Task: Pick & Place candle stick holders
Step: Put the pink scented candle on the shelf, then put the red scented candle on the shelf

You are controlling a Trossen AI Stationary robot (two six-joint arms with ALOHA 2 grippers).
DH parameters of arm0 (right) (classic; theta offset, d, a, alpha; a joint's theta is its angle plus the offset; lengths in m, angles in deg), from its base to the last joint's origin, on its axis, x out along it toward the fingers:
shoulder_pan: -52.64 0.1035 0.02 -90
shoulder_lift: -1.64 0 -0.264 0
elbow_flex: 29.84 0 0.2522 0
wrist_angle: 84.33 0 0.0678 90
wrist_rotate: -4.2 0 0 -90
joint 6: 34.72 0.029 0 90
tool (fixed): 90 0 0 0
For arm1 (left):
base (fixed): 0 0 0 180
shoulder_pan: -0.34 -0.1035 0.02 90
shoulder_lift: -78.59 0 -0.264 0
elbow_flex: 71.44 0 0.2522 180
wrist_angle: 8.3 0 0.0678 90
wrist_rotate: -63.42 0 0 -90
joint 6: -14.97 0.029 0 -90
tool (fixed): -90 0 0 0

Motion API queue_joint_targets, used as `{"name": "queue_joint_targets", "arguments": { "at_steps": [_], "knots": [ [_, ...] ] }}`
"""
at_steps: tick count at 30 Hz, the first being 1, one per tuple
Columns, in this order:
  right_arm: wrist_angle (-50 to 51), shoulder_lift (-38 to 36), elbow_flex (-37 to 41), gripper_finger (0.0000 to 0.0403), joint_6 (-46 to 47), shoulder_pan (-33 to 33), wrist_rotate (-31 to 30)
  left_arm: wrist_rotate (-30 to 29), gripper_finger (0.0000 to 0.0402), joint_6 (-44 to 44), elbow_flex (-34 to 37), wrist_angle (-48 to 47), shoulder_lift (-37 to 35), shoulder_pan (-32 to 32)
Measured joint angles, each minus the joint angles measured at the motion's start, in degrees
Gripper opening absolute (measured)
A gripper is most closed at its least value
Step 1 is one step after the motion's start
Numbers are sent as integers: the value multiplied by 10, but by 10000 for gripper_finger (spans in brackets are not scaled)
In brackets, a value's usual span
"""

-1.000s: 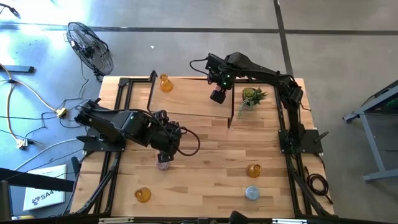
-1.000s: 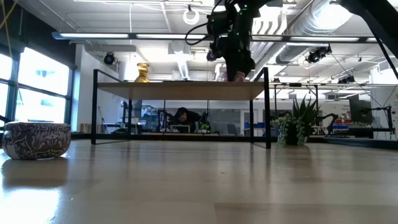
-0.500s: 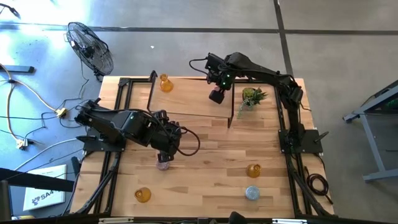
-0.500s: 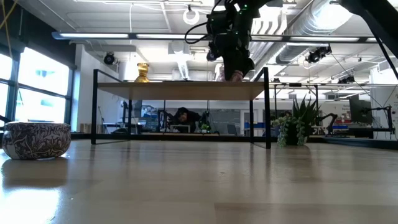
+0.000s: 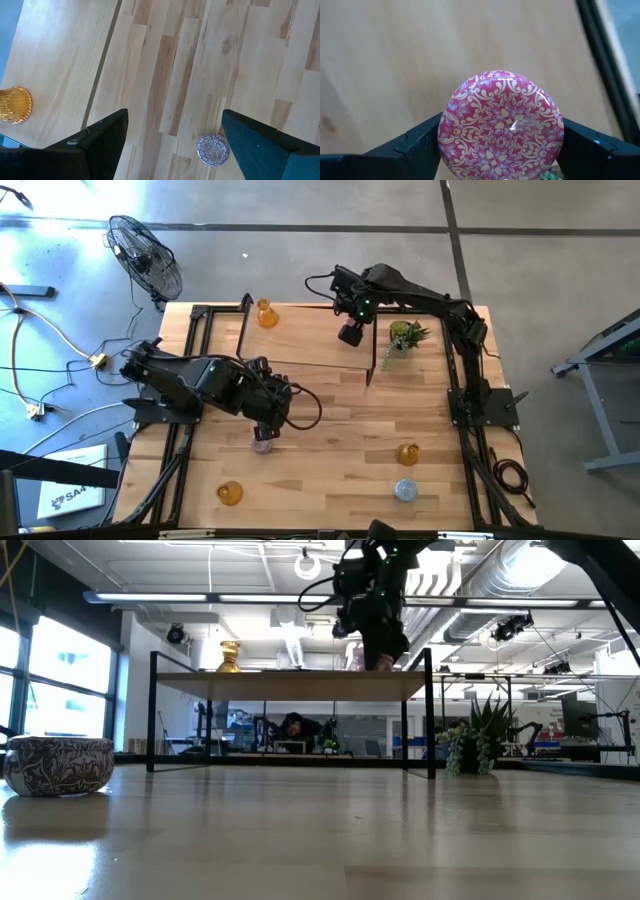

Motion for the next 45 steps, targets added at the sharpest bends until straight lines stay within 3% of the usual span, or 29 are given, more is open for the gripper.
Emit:
{"name": "queue_joint_targets", "arguments": {
  "at_steps": [9, 17, 28, 32, 36, 45],
  "knots": [
    [6, 0, 0, 351, 2, 0, 20, 1, 314, 0, 0, 0, 0, 0],
    [12, -3, -1, 384, 0, 0, -13, 1, 314, 0, 0, 0, 0, 0],
    [-21, -98, -1, 391, -6, 28, -26, 1, 314, -1, 0, 3, 0, 0],
    [-21, -148, -1, 391, 1, 74, -51, 8, 314, -7, 0, 3, 4, 0],
    [-22, -192, -1, 393, 31, 144, -80, 60, 314, -36, 0, -16, 14, 3],
    [-22, -235, -1, 390, 109, 341, -227, 99, 314, -62, 75, -5, 18, 48]
  ]
}}
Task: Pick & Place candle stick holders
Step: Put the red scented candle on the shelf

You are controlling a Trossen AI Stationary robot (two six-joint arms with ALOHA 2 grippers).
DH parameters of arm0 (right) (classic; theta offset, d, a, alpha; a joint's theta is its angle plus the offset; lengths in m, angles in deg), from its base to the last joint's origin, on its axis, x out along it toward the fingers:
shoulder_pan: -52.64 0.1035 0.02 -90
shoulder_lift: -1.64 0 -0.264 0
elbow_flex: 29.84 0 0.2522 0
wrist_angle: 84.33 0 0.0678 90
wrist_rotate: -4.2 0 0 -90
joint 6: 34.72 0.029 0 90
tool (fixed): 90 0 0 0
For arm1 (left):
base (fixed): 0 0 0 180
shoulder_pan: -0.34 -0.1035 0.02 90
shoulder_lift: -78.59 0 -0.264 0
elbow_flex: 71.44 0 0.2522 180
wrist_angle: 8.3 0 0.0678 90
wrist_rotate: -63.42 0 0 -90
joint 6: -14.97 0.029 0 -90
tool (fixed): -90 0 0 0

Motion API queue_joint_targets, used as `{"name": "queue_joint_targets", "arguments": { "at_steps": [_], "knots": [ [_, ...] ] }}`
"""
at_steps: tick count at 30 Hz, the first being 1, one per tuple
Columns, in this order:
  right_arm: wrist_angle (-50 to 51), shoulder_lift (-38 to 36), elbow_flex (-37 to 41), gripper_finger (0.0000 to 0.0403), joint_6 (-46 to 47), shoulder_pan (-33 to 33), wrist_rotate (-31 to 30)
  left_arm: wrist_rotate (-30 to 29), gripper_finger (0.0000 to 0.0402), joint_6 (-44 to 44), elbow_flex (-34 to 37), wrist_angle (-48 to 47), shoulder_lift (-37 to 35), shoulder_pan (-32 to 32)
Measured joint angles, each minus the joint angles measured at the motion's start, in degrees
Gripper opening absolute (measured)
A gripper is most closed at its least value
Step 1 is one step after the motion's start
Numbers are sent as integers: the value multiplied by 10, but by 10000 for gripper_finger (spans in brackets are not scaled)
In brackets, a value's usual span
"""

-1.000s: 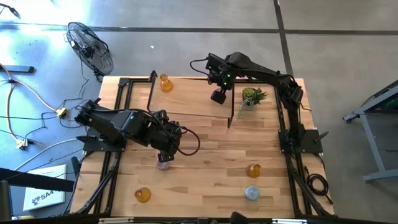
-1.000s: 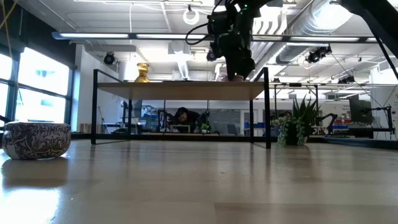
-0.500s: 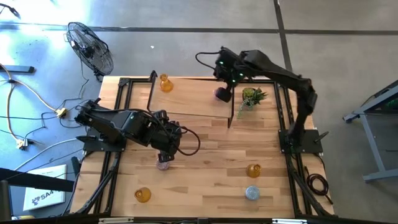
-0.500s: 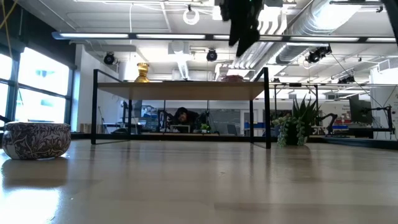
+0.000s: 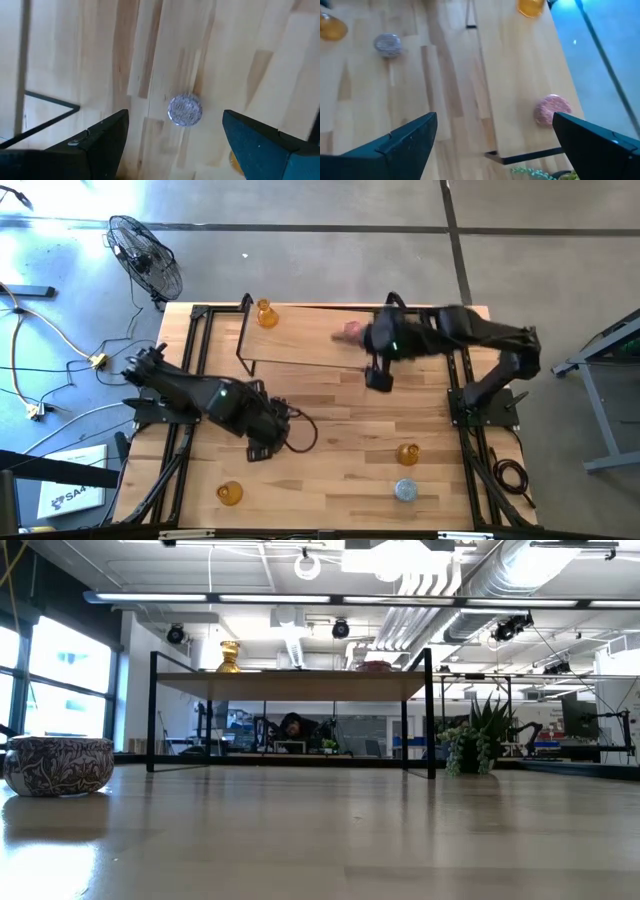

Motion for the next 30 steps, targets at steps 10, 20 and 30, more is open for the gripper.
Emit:
{"name": "queue_joint_targets", "arguments": {
  "at_steps": [10, 20, 30],
  "knots": [
    [6, 9, 0, 391, 114, 162, -105, 53, 315, 0, 118, 117, 0, 17],
    [52, 52, 1, 393, 255, 294, -217, -16, 315, -86, 211, 153, 0, 20],
    [51, 103, 1, 390, 321, 369, -249, 48, 315, -116, 266, 179, 0, 24]
  ]
}}
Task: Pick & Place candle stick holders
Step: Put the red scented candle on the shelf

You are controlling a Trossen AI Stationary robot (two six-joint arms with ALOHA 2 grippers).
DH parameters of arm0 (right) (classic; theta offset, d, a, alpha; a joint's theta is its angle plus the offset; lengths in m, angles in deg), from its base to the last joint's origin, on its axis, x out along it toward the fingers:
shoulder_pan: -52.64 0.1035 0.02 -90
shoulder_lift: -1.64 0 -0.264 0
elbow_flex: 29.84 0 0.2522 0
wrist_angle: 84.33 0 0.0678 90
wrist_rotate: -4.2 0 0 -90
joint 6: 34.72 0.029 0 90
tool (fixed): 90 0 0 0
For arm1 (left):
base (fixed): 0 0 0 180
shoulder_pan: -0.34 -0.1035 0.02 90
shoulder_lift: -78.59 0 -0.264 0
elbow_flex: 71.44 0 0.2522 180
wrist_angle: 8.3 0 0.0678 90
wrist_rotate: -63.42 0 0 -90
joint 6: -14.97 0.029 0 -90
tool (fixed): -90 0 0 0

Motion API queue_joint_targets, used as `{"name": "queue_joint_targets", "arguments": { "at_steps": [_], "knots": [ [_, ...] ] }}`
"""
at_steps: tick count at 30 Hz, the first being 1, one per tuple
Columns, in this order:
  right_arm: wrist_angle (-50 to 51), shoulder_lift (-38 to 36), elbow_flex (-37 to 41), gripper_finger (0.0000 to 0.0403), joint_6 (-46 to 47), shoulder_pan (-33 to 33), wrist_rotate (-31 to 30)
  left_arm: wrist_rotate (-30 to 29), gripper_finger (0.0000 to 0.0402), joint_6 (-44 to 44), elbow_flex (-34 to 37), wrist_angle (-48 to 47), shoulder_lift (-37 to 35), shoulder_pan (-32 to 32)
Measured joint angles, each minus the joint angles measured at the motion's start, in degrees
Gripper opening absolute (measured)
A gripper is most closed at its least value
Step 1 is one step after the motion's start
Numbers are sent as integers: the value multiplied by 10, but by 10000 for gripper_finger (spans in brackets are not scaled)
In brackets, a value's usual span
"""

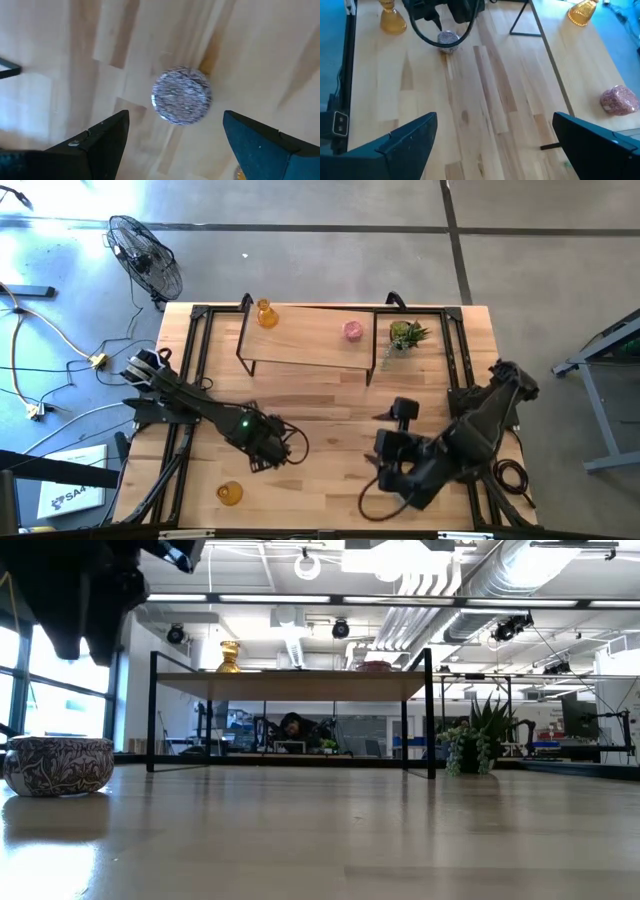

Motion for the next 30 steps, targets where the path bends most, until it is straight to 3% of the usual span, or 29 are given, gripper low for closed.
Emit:
{"name": "queue_joint_targets", "arguments": {
  "at_steps": [4, 7, 16, 23, 30],
  "knots": [
    [0, 22, 0, 390, 22, 24, -23, 20, 315, 7, 0, 7, 0, 0],
    [0, 44, 0, 392, 36, 40, -35, -6, 315, 32, 0, 8, 0, 0],
    [-23, 90, 0, 391, 48, 73, -30, 19, 315, 107, 5, 42, -1, 0],
    [-38, 98, 0, 390, 50, 93, -29, 54, 315, 130, 81, 47, -1, -1],
    [-40, 98, 0, 392, 50, 105, -45, 69, 315, 162, 148, 138, -3, -1]
  ]
}}
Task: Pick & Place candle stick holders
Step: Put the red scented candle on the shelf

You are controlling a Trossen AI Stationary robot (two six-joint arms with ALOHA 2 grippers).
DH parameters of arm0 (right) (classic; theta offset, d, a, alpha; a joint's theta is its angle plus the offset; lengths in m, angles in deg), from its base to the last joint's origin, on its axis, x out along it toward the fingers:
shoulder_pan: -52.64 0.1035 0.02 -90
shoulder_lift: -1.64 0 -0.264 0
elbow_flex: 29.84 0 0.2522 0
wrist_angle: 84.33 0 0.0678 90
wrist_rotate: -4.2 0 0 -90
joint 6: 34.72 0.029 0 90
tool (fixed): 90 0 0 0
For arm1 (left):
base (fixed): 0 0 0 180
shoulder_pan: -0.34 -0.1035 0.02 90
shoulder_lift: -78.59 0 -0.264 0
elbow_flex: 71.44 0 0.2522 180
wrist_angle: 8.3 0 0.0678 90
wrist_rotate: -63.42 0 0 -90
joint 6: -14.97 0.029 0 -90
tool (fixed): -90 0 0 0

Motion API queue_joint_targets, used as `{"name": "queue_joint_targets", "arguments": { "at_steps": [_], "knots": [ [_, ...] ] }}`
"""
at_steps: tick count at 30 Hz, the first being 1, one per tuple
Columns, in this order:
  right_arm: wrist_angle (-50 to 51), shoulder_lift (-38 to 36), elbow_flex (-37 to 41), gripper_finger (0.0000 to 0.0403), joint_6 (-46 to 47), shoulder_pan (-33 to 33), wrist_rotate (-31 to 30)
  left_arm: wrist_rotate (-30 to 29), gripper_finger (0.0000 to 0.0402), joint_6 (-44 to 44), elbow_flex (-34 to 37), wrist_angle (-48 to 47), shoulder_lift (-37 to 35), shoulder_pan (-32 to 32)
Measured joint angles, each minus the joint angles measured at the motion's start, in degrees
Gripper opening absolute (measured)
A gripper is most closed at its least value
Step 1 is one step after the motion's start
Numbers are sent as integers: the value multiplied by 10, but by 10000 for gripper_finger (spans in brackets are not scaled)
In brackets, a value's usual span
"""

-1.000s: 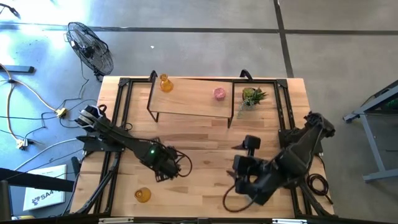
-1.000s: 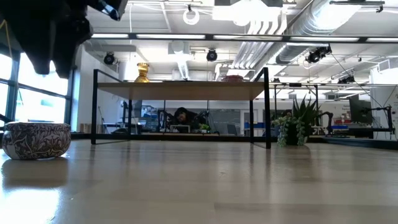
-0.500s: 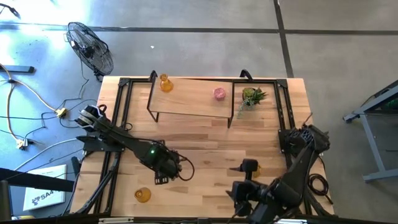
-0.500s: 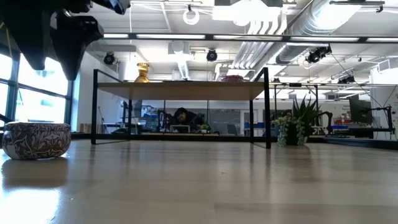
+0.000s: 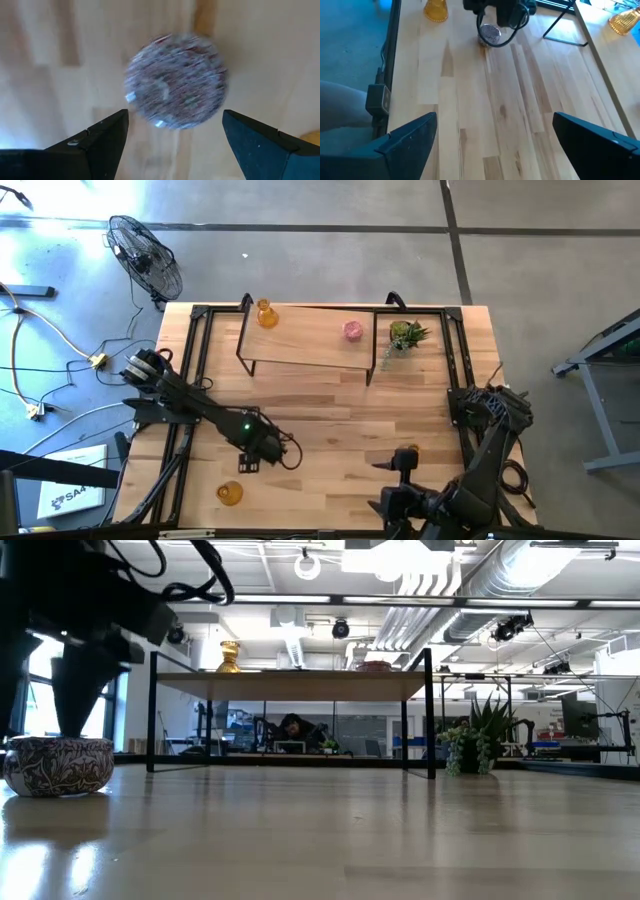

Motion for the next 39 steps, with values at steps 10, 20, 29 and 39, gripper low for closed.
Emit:
{"name": "queue_joint_targets", "arguments": {
  "at_steps": [10, 20, 29, 39],
  "knots": [
    [-4, 0, 0, 392, 0, -3, -4, -27, 315, 17, 15, 42, -1, 0],
    [-6, 0, 0, 391, 0, -3, -7, -12, 315, 58, 15, 97, -1, 0],
    [-6, 0, 0, 389, 0, -3, -7, -12, 315, 62, 15, 108, -1, 0],
    [-6, 0, 0, 389, 0, -3, -9, 15, 315, 45, 14, 171, -1, 0]
  ]
}}
